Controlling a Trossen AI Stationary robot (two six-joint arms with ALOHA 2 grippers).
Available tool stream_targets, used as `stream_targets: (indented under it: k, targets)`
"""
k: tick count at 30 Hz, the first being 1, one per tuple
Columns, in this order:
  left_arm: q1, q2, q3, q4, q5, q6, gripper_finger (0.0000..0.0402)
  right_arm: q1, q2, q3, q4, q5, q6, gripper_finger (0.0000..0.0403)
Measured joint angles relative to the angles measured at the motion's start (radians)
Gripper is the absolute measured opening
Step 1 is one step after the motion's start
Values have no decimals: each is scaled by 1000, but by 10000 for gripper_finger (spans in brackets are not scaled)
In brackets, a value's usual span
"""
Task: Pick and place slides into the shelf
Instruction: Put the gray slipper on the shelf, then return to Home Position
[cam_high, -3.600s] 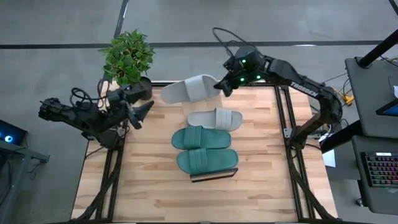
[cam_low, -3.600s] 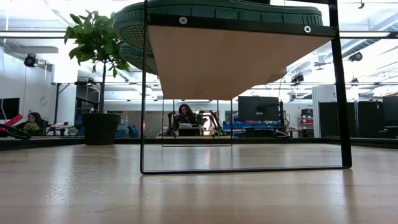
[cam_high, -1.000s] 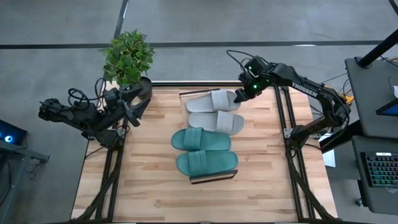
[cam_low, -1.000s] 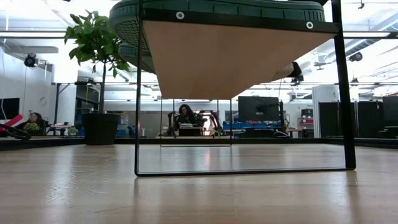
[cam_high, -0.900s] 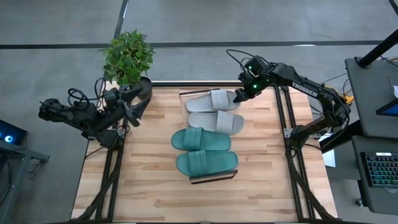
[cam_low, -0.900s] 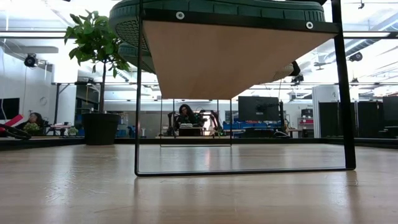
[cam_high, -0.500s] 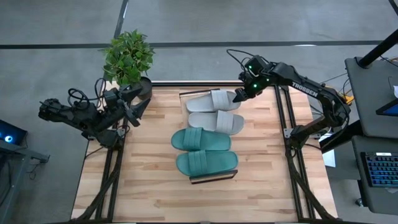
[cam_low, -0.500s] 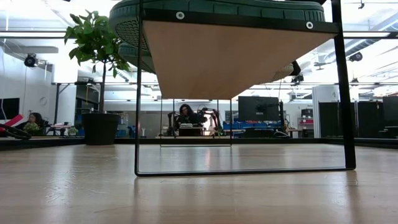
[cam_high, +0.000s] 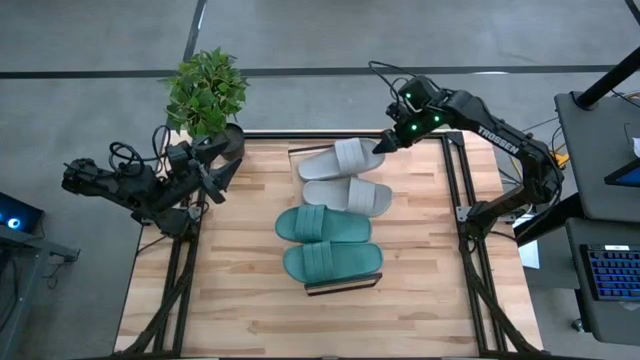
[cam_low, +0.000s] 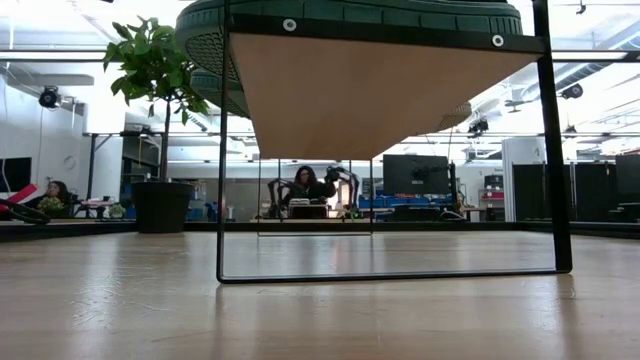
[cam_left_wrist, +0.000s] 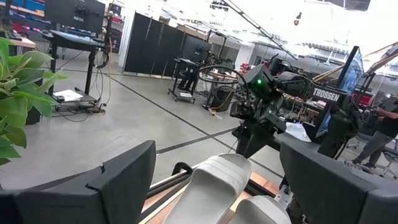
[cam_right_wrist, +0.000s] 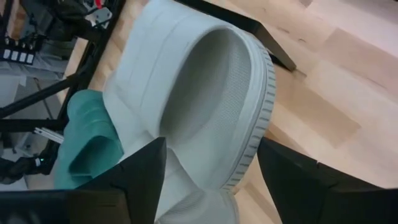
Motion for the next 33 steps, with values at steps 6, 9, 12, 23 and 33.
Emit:
stream_targets:
  k: [6,9,12,23,33]
  targets:
    - [0,0,0,0,0,0,328,0,0,-4,-38,10,-2,250]
    - [0,0,0,0,0,0,328,-1,0,-4,-62,17,-3,259]
    - [0,0,0,-1,0,0,328,-1,0,-6,-76,44,-24,269]
    - [0,0,0,-2,0,0,328,0,-2,-4,-51,47,-38,269]
    - [0,1,3,1,139,-5,328,52,-76,-4,240,37,-126,254]
